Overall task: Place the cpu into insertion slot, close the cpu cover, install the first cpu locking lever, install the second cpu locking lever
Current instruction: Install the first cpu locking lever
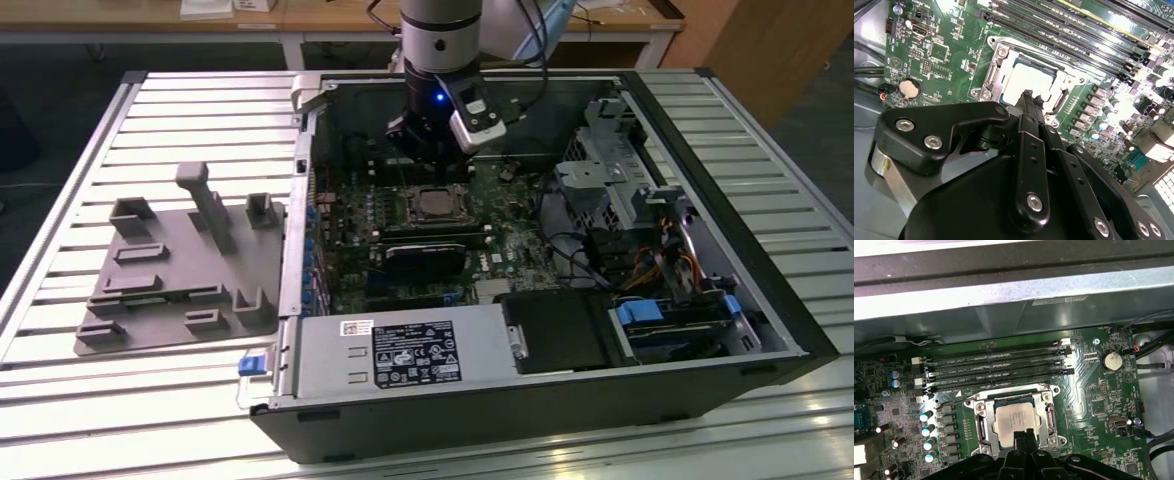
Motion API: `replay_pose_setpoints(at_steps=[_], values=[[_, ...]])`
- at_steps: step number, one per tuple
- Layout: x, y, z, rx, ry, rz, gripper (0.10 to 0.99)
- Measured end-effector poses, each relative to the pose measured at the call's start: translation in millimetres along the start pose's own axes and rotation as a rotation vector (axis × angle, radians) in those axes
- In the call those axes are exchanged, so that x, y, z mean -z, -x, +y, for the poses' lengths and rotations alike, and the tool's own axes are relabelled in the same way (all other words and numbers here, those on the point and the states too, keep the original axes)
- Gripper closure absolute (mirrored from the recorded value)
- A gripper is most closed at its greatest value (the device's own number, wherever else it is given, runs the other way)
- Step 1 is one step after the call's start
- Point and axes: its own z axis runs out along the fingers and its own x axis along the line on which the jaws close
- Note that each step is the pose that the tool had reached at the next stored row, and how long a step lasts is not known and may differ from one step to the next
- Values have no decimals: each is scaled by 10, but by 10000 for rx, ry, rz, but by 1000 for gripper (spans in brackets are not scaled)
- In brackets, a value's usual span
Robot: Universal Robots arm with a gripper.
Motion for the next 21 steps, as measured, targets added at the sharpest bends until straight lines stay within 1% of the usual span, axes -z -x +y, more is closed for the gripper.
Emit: replay_pose_setpoints(at_steps=[4,10,21], values=[[4,-53,-8,1,1,-1,984],[14,-181,-28,-2,1,-1,984],[28,-370,-56,-12,0,-1,984]])
